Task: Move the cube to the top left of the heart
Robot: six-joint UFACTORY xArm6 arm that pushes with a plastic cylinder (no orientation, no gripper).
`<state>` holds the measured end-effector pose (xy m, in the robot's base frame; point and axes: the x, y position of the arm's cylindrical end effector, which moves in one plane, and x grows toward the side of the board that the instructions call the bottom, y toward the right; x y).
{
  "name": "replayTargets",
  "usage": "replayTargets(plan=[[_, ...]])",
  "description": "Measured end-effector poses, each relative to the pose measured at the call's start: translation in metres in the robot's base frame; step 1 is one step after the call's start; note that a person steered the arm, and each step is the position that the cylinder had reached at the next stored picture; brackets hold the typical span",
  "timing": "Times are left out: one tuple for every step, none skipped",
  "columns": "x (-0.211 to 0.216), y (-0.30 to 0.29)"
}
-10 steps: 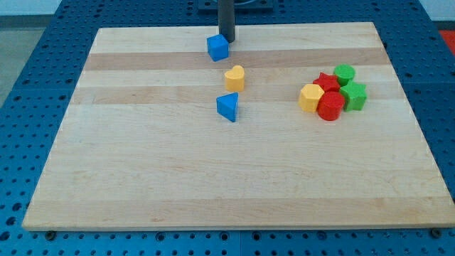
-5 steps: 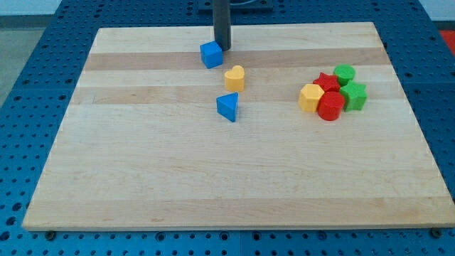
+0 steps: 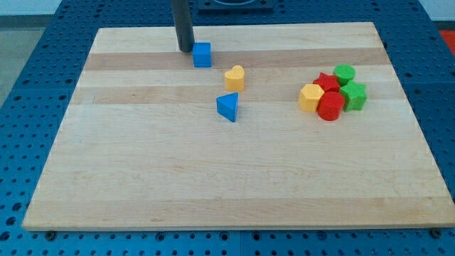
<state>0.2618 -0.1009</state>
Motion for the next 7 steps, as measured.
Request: replayTargets(plan=[[0.013,0.006],[0.025,0.009],[0.035,0.015],[0.023,0.016],[-0.001,0.016],[-0.002,0.024],[0.001,0.028]])
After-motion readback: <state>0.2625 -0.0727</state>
